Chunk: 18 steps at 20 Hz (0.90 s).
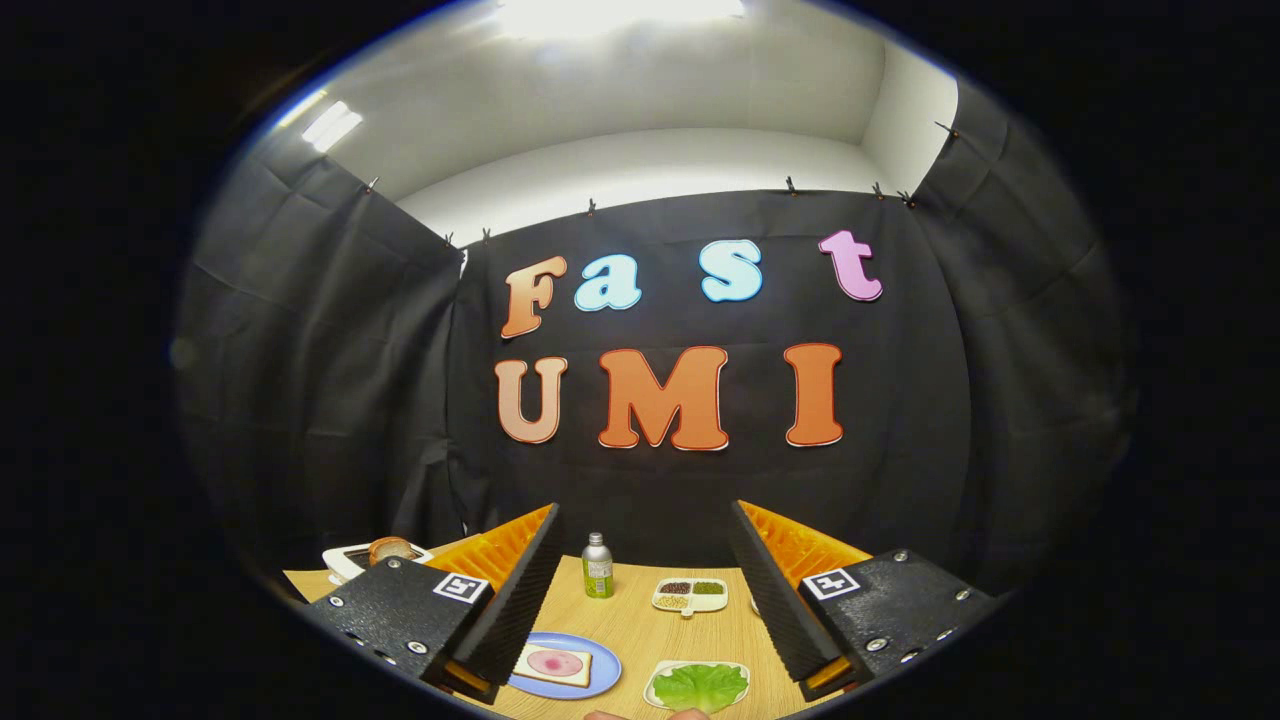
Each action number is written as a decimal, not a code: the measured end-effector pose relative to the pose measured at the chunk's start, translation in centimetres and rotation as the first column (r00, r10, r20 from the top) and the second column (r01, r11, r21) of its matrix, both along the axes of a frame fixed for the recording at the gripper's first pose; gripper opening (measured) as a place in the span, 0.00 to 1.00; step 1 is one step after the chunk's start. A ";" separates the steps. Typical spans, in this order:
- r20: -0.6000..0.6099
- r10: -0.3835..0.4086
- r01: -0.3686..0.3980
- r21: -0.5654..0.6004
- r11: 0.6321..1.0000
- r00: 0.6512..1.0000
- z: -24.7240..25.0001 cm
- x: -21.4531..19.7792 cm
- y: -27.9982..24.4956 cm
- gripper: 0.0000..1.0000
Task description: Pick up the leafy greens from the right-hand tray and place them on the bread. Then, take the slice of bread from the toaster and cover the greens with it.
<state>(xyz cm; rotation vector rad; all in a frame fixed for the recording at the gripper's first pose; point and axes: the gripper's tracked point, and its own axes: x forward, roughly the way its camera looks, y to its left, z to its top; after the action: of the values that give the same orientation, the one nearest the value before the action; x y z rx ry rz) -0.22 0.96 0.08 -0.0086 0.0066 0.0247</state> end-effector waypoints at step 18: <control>-0.210 0.048 -0.034 0.071 0.997 0.976 -5.7 1.2 -0.2 0.98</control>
<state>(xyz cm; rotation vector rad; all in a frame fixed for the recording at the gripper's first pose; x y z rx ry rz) 0.99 0.74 -5.57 0.0610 0.2189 0.0674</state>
